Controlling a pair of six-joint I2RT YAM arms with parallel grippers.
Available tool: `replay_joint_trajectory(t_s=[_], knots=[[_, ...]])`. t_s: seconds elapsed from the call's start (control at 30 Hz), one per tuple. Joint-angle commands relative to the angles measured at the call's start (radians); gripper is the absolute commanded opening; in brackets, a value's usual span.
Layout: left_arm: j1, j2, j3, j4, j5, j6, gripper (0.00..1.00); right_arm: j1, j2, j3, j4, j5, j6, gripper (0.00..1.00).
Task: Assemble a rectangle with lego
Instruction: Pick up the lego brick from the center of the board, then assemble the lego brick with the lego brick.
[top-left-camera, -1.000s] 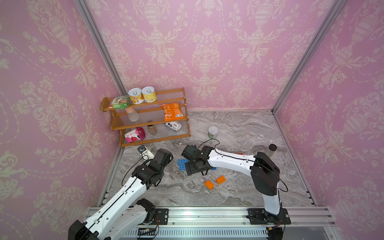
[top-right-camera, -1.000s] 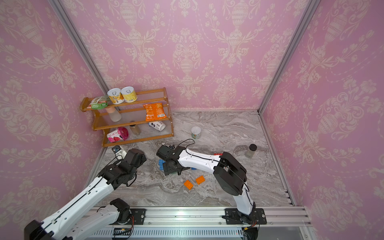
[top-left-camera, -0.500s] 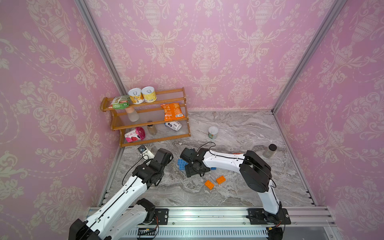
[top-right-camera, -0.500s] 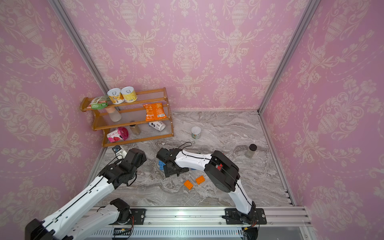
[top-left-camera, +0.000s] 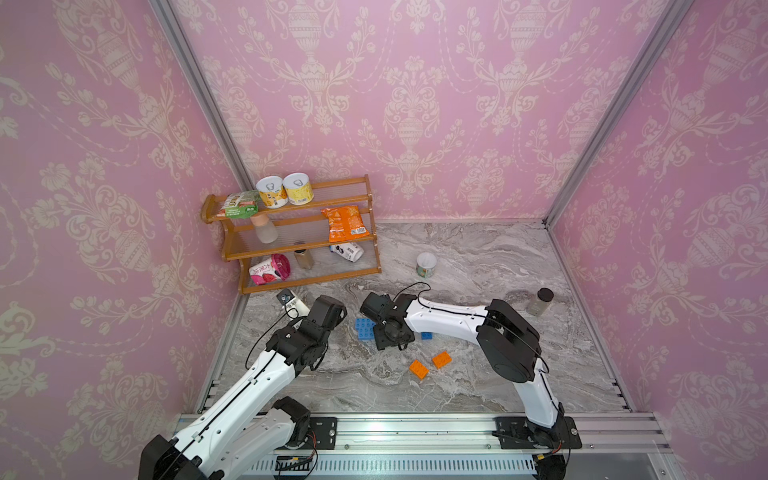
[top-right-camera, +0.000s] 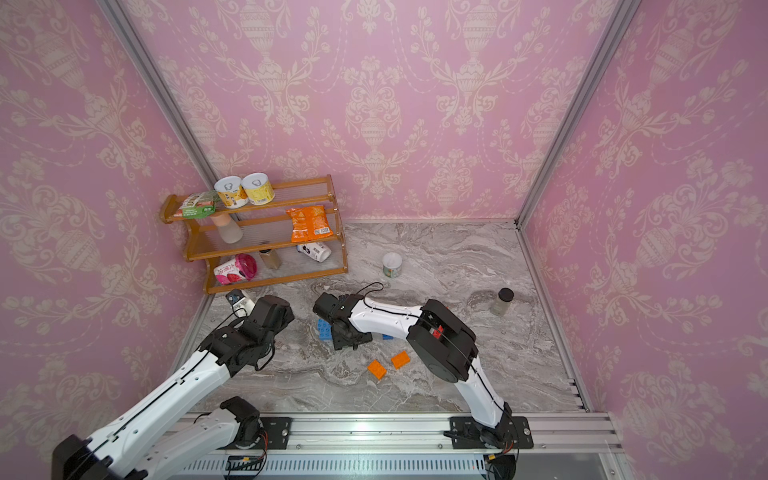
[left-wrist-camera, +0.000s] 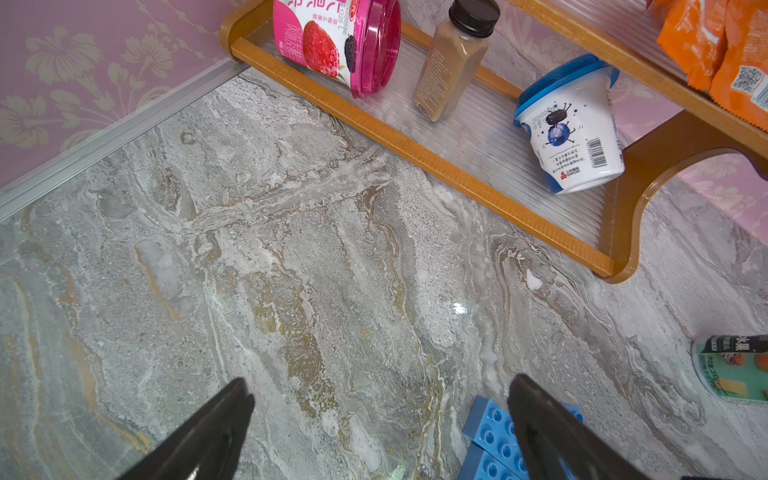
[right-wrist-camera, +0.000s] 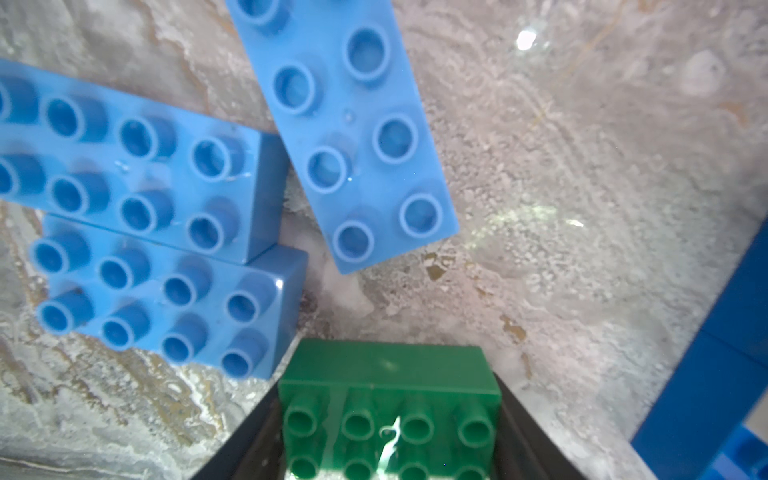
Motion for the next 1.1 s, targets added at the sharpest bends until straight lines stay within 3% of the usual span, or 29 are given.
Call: replay_joint_trajectory(t_s=[0.0, 0.3, 0.63, 0.83, 1.07], knots=[[0.01, 0.01, -0.013, 0.001, 0.017, 0.028, 0.99, -0.006, -0.028, -0.011, -0.026, 0.016, 0.007, 0.52], [0.009, 0.06, 0.013, 0.043, 0.054, 0.08, 0.99, -0.014, -0.245, -0.125, -0.031, 0.09, 0.023, 0.47], [0.01, 0.106, 0.022, 0.152, 0.127, 0.139, 0.99, -0.107, -0.45, -0.34, -0.019, 0.146, 0.054, 0.47], [0.01, 0.151, 0.042, 0.165, 0.149, 0.15, 0.99, -0.153, -0.482, -0.437, 0.009, 0.139, 0.048, 0.47], [0.01, 0.187, 0.042, 0.166, 0.168, 0.146, 0.99, -0.165, -0.436, -0.443, 0.042, 0.126, 0.044, 0.47]])
